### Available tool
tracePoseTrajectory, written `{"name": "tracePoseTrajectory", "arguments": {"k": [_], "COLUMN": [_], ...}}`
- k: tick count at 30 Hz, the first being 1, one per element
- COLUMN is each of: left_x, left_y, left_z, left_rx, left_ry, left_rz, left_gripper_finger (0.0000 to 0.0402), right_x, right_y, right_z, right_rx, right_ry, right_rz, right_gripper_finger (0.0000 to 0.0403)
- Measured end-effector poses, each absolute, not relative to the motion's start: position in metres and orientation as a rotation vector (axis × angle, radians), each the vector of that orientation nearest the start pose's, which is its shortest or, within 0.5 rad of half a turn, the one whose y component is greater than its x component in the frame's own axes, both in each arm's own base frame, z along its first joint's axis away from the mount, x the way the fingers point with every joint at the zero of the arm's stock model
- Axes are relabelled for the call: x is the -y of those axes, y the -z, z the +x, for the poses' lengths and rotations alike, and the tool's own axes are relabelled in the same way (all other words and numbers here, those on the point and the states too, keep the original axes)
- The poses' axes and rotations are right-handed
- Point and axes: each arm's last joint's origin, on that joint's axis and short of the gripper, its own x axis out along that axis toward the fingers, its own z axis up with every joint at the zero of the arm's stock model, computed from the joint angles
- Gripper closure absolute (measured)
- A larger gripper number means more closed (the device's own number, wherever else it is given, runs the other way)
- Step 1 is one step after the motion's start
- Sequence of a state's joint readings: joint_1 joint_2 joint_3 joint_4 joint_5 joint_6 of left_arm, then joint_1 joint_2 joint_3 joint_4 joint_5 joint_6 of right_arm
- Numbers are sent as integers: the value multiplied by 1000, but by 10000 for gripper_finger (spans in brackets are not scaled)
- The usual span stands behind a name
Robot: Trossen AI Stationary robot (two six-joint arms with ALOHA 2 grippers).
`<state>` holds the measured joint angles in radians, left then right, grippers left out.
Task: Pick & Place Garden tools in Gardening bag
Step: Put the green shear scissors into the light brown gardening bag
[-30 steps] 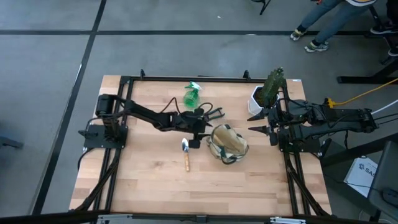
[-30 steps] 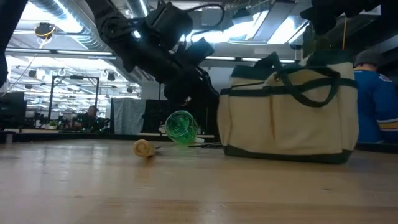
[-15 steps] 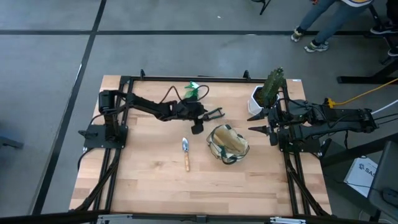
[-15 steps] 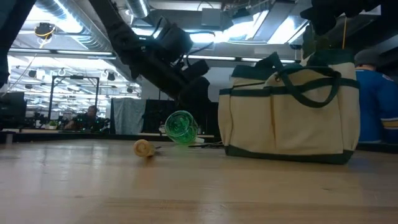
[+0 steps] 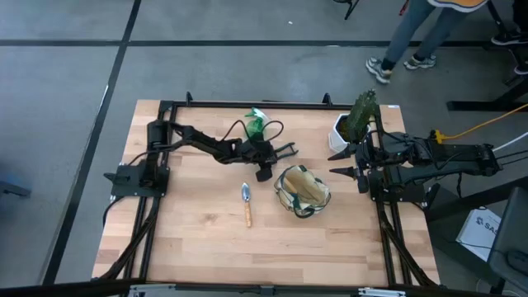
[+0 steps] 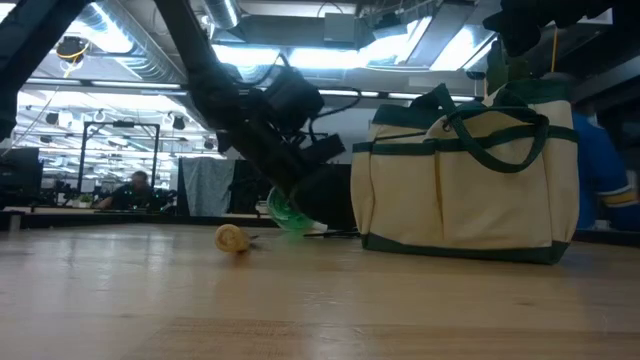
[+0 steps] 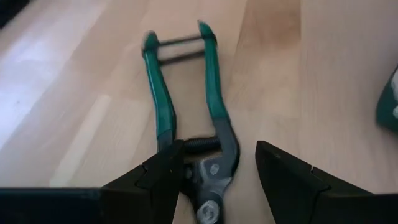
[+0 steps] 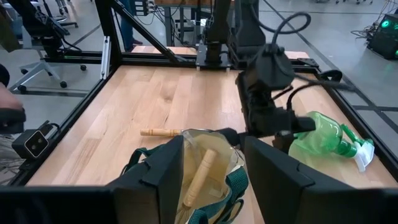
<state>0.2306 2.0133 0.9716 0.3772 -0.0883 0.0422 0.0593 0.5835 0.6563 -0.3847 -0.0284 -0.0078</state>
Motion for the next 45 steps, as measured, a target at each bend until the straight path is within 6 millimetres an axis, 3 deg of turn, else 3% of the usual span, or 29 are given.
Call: {"name": "tracePoseTrajectory", "arguments": {"k": [8,15,29,38,45], "left_x": [-90,-85,-62,-36,-10], "left_y": [-96,-96,-139,-138,-139], "left_z": [370,365,319,288,282], "left_rx": [-823,-895,-1200,-1473,-1524], "left_ry": [-297,-284,-218,-218,-284], "left_rz": [-10,-11,-33,-78,8], "left_gripper_finger": [210,254,280,298,295], "right_x": [-9,-9,-9,-9,-9], "right_y": [-297,-297,-297,-297,-297], "right_z": [131,131,131,131,131], "right_rx": [-312,-312,-312,-311,-311], "right_ry": [-89,-88,-89,-89,-89], "right_rz": [-12,-12,-12,-12,-13], "right_gripper_finger": [231,231,231,231,231]}}
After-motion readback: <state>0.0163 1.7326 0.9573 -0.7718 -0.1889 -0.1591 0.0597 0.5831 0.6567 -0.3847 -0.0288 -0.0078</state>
